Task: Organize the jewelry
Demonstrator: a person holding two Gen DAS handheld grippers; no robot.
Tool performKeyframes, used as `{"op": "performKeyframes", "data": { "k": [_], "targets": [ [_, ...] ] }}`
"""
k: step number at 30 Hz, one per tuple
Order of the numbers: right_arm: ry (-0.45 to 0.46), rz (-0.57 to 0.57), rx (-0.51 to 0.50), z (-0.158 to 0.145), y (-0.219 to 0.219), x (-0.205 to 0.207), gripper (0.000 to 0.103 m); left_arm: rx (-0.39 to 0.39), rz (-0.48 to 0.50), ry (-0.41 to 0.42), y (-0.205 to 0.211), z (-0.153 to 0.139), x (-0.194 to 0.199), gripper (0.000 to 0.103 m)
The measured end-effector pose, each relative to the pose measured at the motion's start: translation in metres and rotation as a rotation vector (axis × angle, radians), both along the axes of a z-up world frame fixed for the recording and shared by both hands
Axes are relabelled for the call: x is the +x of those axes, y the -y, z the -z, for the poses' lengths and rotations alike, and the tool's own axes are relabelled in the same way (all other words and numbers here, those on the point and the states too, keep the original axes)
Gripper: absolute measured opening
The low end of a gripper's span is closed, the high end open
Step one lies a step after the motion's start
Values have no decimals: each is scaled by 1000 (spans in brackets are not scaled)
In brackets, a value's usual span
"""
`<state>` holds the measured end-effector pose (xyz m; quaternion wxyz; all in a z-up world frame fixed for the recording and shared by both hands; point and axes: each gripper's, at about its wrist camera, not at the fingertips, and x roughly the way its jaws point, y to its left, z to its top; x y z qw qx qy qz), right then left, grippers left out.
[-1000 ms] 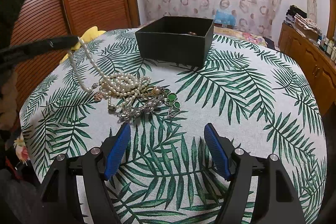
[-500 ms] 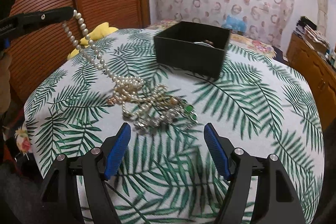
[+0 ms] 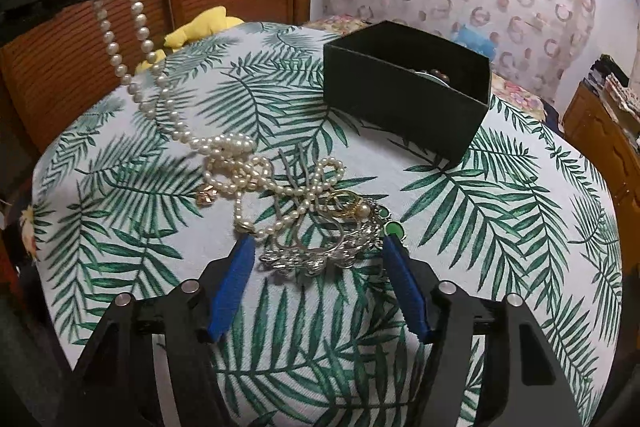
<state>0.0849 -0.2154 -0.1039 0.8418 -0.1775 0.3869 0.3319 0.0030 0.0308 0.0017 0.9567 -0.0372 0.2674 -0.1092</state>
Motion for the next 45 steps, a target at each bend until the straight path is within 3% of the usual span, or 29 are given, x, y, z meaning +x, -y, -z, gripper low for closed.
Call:
{"op": "performKeyframes", "data": {
  "k": [2, 39, 45],
  "targets": [
    [-3, -12, 5, 0, 0, 0, 60, 0, 3, -4, 1, 2, 0, 7],
    [96, 33, 168, -71, 49, -3, 60, 4, 16, -19, 4, 7, 10, 7],
    [121, 40, 172, -83, 53, 0, 60, 5, 37, 9, 12, -4, 17, 7]
  ]
}}
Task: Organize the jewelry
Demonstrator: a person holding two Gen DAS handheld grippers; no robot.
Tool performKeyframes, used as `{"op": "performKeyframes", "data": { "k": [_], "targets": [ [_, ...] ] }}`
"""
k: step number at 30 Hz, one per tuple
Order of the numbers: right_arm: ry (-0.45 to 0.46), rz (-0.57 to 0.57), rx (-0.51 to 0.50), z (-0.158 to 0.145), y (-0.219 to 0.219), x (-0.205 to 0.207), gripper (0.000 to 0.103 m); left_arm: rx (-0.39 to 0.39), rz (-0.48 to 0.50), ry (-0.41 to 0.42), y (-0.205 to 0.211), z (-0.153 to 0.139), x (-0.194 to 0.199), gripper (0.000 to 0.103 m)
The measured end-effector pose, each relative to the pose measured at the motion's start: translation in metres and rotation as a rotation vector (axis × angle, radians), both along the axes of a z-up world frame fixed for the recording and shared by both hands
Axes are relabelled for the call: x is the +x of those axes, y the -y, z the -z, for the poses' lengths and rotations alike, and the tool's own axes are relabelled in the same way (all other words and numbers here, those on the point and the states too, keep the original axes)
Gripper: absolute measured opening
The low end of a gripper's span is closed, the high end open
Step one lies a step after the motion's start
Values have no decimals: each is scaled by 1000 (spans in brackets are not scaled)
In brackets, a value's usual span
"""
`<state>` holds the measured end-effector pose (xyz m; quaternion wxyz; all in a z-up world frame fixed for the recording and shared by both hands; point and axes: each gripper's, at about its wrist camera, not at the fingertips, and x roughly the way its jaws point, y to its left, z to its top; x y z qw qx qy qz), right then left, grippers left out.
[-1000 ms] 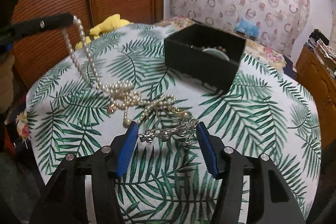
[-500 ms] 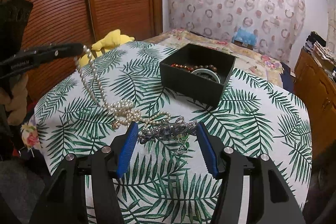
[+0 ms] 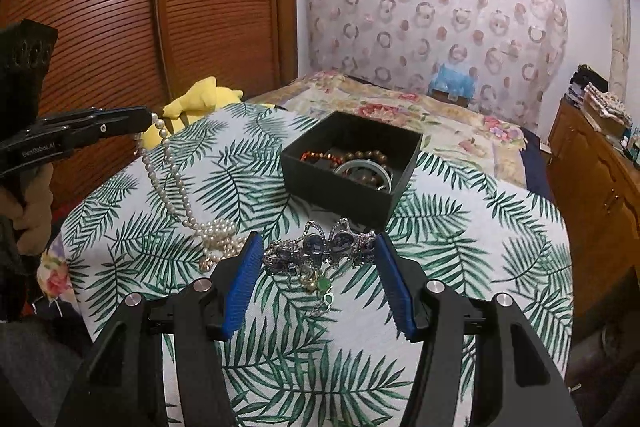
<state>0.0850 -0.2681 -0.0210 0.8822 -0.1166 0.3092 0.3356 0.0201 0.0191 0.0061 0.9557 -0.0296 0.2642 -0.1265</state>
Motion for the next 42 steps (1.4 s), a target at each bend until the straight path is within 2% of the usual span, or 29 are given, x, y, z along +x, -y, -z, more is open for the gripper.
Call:
{"op": "performKeyframes", "data": {
  "k": [9, 26, 32, 42],
  "targets": [
    [31, 4, 6, -17, 0, 13, 60, 11, 34, 60, 11, -31, 16, 7],
    [78, 41, 18, -41, -5, 62, 60, 64, 49, 152, 35, -94, 62, 7],
    [86, 57, 30, -50, -1, 73, 60, 87, 43, 171, 44, -107, 78, 7],
    [78, 80, 41, -50, 9, 85, 60, 108, 35, 178, 54, -119, 107, 7]
  ]
}}
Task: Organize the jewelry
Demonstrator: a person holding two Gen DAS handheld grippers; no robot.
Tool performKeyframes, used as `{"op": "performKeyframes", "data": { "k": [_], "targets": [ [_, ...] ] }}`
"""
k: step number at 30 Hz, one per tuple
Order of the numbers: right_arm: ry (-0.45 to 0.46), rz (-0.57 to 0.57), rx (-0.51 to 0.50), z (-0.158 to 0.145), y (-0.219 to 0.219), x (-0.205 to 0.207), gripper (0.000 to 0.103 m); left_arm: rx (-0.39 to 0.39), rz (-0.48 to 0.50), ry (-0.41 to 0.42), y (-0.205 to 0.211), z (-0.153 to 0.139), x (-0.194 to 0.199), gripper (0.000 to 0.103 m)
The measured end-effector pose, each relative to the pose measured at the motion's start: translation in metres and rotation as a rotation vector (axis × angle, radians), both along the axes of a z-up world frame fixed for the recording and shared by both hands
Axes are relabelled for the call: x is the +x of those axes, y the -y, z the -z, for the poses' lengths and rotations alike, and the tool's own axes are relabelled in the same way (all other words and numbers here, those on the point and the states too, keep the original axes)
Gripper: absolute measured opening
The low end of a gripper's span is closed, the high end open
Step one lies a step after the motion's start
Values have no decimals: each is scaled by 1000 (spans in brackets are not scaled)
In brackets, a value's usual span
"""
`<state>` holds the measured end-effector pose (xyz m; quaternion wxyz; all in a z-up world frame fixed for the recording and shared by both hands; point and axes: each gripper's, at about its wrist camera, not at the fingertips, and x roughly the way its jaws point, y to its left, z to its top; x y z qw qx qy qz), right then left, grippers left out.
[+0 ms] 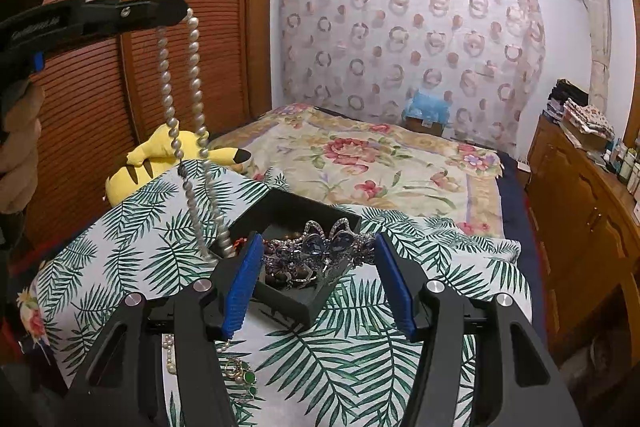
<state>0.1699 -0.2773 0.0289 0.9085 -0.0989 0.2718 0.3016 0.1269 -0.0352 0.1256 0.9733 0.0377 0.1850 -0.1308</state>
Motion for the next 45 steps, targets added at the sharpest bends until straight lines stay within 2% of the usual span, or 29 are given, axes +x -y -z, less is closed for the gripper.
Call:
{"op": "performKeyframes", "data": {
  "k": [5, 10, 13, 15, 23, 25, 28, 35, 43, 45],
  "targets": [
    [-7, 6, -3, 5, -1, 4, 60, 5, -9, -42, 1, 12, 21, 7],
    [-11, 8, 8, 7, -3, 9, 60, 0, -15, -145, -8, 48, 50, 10],
    [-8, 6, 13, 8, -7, 13, 60, -11, -32, -169, -18, 64, 52, 23],
    [-8, 5, 16, 9, -11, 18, 60, -23, -49, -186, -27, 72, 49, 27],
    [-35, -6, 49, 21, -37, 41, 60, -18, -92, -242, -55, 109, 29, 55],
    [-40, -13, 44, 25, -47, 48, 60, -22, -100, -257, -62, 117, 23, 58],
    [-42, -25, 36, 32, -63, 57, 60, -26, -103, -275, -68, 127, 18, 68],
    [-74, -29, 39, 49, -94, 84, 60, -24, -106, -299, -75, 147, -1, 70],
    [-105, -5, 52, 56, -93, 96, 61, -41, -104, -324, -80, 163, -12, 70],
    [-112, -12, 52, 56, -88, 93, 65, -46, -101, -332, -80, 166, -15, 70]
  ]
}}
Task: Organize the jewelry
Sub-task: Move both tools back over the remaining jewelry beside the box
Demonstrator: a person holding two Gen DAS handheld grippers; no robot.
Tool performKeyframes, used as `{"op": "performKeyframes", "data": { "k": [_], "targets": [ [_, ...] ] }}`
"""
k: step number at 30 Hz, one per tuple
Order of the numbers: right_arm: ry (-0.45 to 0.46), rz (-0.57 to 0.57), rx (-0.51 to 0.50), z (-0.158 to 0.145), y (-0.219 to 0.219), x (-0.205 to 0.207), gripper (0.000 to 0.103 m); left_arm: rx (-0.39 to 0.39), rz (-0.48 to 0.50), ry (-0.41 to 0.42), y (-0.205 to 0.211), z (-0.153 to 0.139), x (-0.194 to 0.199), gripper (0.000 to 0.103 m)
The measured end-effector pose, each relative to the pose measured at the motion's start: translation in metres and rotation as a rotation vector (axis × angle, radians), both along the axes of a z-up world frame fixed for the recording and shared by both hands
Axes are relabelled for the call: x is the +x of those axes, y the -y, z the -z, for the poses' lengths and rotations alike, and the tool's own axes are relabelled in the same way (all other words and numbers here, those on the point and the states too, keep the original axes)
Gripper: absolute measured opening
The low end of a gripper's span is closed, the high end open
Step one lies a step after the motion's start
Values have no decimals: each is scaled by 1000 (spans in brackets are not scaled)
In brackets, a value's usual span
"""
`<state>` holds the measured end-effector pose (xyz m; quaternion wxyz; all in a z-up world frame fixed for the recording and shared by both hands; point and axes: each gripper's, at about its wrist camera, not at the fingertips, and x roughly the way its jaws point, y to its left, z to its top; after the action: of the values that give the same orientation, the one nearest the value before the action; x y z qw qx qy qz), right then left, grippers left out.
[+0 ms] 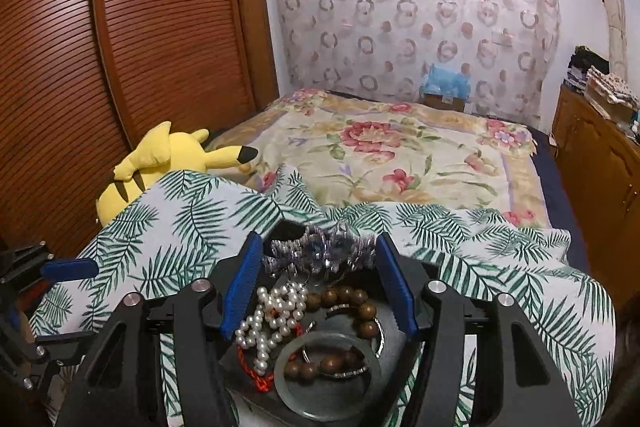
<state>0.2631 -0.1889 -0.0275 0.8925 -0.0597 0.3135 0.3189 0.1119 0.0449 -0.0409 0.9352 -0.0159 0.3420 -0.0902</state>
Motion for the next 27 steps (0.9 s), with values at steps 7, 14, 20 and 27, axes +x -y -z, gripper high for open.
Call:
{"op": "performKeyframes", "data": {
  "k": [7, 14, 20, 27],
  "targets": [
    [24, -11, -4, -10, 26, -30, 69, -15, 12, -16, 3, 8, -14, 70],
    [51, -44, -40, -12, 49, -83, 69, -29, 20, -37, 6, 18, -26, 71],
    [5, -75, -74, 10, 58, -112, 63, -27, 30, -60, 9, 27, -36, 71],
    [-54, -84, -119, 40, 66, -130, 46, -28, 34, -83, 9, 36, -45, 71]
  ]
}}
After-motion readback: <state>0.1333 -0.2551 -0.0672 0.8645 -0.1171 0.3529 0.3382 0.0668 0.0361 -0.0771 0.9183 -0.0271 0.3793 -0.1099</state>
